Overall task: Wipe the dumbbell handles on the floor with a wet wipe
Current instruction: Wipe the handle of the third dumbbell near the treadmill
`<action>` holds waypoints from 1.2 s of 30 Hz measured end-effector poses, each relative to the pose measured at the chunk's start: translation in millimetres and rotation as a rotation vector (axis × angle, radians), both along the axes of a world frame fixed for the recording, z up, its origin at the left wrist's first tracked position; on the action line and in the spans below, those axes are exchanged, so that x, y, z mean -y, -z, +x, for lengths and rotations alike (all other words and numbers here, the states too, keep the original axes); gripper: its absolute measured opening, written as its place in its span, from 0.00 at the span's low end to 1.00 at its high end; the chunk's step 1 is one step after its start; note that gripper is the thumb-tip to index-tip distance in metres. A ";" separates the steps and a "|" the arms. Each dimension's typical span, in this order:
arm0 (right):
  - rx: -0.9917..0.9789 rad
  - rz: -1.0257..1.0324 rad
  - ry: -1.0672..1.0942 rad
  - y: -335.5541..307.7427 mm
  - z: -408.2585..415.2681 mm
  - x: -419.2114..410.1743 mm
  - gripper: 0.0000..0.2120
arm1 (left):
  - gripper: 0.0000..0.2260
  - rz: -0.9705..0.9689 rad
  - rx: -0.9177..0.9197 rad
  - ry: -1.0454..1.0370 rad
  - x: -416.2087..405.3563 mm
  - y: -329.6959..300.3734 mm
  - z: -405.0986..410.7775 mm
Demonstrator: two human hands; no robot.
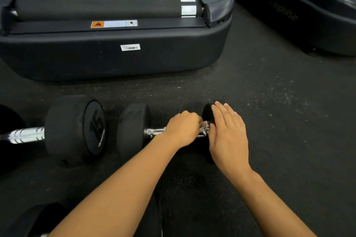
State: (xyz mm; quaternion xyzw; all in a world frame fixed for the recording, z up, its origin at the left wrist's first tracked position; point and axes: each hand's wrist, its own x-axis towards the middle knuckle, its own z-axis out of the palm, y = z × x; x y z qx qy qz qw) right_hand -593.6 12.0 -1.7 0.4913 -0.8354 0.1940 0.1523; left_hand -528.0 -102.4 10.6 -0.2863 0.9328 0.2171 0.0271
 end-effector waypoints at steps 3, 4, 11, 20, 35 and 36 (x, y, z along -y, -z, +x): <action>-0.001 0.000 -0.016 0.4 -1.2 1.2 0.23 | 0.08 0.074 0.071 0.000 7.5 -9.1 -9.4; 0.002 0.003 -0.016 -0.4 -2.0 2.3 0.23 | 0.09 0.075 0.049 -0.006 7.5 -9.8 -10.0; -0.011 -0.002 -0.006 -2.2 -2.7 3.7 0.23 | 0.11 -0.276 -0.522 0.103 -16.7 32.4 37.2; -0.001 -0.040 -0.026 -1.4 -1.1 0.8 0.21 | 0.14 -0.513 -0.635 0.272 -9.7 54.6 32.3; 0.017 -0.021 0.009 -1.6 -1.4 4.4 0.23 | 0.09 0.026 -0.022 0.027 5.0 -3.2 -2.0; 0.017 -0.023 0.008 -1.8 -1.3 3.9 0.24 | 0.09 0.013 -0.043 0.027 3.5 -2.3 1.2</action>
